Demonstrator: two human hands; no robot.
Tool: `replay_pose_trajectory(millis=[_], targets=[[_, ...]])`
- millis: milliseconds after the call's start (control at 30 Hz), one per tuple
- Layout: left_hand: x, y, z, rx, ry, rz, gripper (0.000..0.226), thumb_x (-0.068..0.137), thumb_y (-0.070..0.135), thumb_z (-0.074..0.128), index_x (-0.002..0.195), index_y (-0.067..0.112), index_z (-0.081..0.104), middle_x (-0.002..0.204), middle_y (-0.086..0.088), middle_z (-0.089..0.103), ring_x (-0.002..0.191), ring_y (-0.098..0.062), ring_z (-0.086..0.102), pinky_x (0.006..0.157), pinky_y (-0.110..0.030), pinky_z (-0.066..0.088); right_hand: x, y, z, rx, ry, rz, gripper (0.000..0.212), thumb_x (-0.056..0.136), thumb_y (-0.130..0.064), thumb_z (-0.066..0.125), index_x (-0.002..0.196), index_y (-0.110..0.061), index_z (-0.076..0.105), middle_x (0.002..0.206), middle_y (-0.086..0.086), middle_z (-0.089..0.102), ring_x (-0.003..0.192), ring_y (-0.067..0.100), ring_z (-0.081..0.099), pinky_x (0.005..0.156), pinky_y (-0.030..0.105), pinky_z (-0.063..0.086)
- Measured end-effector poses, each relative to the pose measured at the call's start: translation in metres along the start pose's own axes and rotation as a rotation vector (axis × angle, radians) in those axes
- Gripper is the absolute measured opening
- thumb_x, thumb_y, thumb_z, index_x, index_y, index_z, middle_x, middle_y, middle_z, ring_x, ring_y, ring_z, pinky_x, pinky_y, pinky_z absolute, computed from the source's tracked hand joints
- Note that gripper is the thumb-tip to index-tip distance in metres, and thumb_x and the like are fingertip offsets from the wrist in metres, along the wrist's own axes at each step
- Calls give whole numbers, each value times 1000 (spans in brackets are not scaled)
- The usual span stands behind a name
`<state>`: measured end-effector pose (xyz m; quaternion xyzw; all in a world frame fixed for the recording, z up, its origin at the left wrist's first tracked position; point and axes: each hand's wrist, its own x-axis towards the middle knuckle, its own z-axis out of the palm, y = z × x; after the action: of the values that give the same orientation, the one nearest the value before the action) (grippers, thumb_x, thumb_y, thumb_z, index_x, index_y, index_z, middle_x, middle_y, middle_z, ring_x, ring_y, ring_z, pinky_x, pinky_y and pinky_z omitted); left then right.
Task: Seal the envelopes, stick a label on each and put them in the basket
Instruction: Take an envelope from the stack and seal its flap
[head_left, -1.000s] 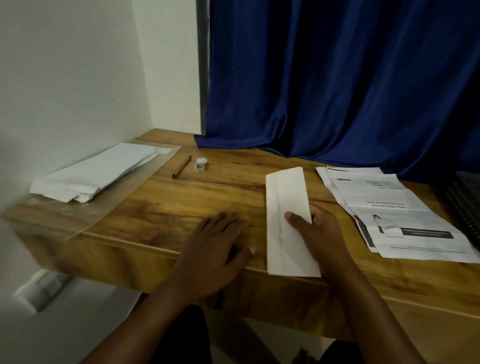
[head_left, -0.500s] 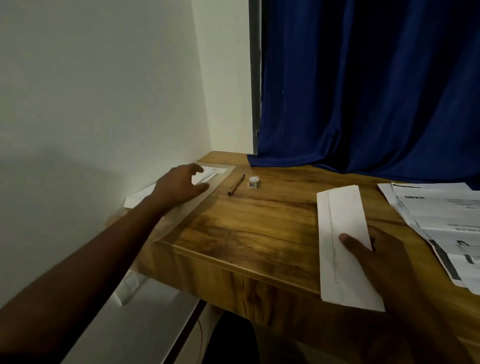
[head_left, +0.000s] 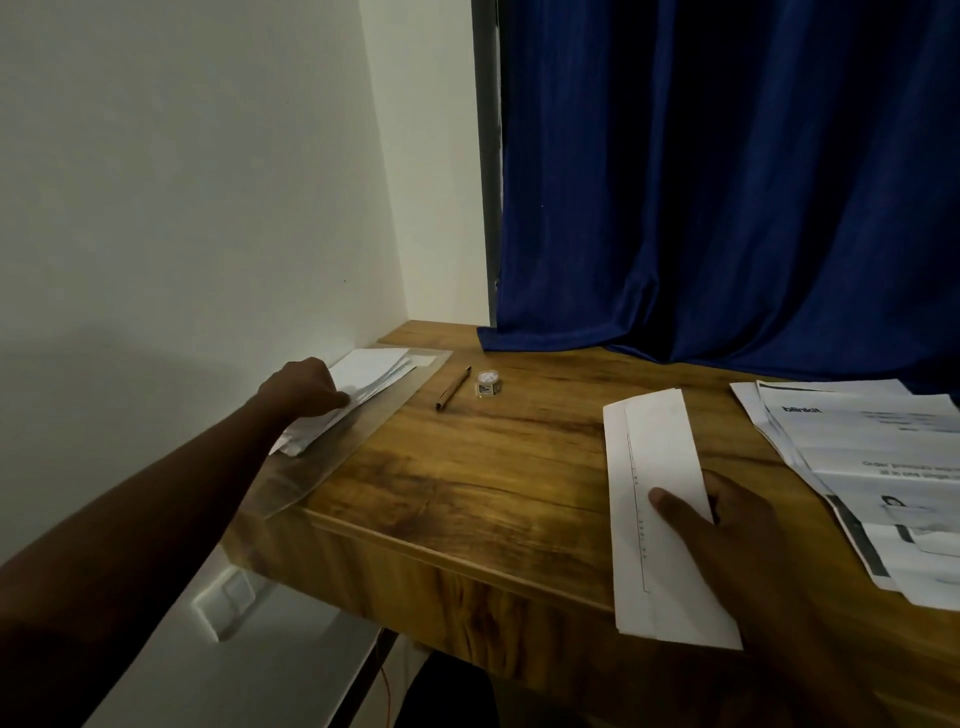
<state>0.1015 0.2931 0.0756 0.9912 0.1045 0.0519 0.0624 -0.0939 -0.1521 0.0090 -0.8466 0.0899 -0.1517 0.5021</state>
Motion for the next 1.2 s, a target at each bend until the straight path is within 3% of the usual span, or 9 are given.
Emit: replay_pose_trajectory(millis=[167, 400, 500, 633, 767, 867, 967, 1133, 1200], targets=[[-9, 3, -7, 70, 101, 30, 27, 92, 33, 61, 76, 11, 63, 88, -12, 70, 79, -28, 63, 69, -32, 50, -2, -3, -1, 19, -1, -7, 20, 93, -34, 67, 108, -23, 59, 97, -2, 63, 76, 5, 57, 63, 23, 42], [-38, -2, -65, 2, 594, 21, 30, 95, 38, 52, 101, 20, 75, 97, -19, 71, 88, -43, 66, 75, -41, 48, -6, -7, -3, 14, -23, 11, 30, 95, -31, 66, 120, -14, 62, 107, 3, 66, 80, 11, 60, 73, 29, 48], [-59, -2, -95, -333, 825, -12, 38, 89, 44, 47, 102, 21, 74, 94, -14, 72, 91, -41, 66, 77, -43, 49, -7, -5, -3, 32, -24, 22, 34, 95, -31, 65, 124, -14, 61, 113, 6, 68, 83, 13, 61, 76, 31, 49], [-103, 20, -111, -1113, 846, 104, 24, 85, 33, 53, 74, 17, 67, 68, 9, 57, 68, -7, 53, 69, -31, 45, -6, -5, -5, 53, -3, -3, 62, 93, -28, 68, 148, -23, 41, 140, 9, 57, 108, 26, 62, 90, 44, 54], [-161, 61, -79, -1686, 601, 16, 18, 88, 23, 62, 70, 23, 67, 72, 3, 57, 72, -20, 55, 58, -31, 44, -8, -10, -10, 7, -6, -102, 84, 93, -24, 67, 156, -42, 14, 160, 2, 34, 129, 25, 48, 91, 38, 46], [-203, 99, -33, -1977, 188, 50, 11, 98, 20, 60, 102, 15, 69, 99, -9, 71, 91, -28, 66, 78, -40, 56, -14, -9, -12, 69, -54, -146, 46, 98, -22, 61, 129, -55, 52, 150, -4, 50, 122, 16, 53, 97, 33, 45], [-246, 143, 3, -2135, -102, 12, 28, 97, 19, 62, 123, 9, 61, 120, -12, 73, 109, -29, 71, 82, -42, 61, -23, -17, -14, 274, -91, 43, 33, 93, -29, 67, 78, -58, 73, 96, -12, 74, 86, 17, 67, 70, 29, 49], [-293, 190, 45, -2167, -419, -110, 36, 90, 14, 65, 124, 25, 60, 117, -9, 75, 104, -34, 73, 73, -46, 62, -21, -21, -38, 368, -164, 172, 25, 79, -63, 59, 59, -56, 72, 68, -8, 75, 60, 9, 72, 50, 22, 54], [-302, 202, 56, -2135, -548, -197, 46, 83, 11, 68, 126, 22, 59, 114, -11, 75, 99, -36, 74, 68, -49, 62, -24, -18, -46, 348, -189, 102, 36, 70, -71, 58, 71, -41, 79, 75, -9, 78, 68, 6, 74, 60, 19, 58]])
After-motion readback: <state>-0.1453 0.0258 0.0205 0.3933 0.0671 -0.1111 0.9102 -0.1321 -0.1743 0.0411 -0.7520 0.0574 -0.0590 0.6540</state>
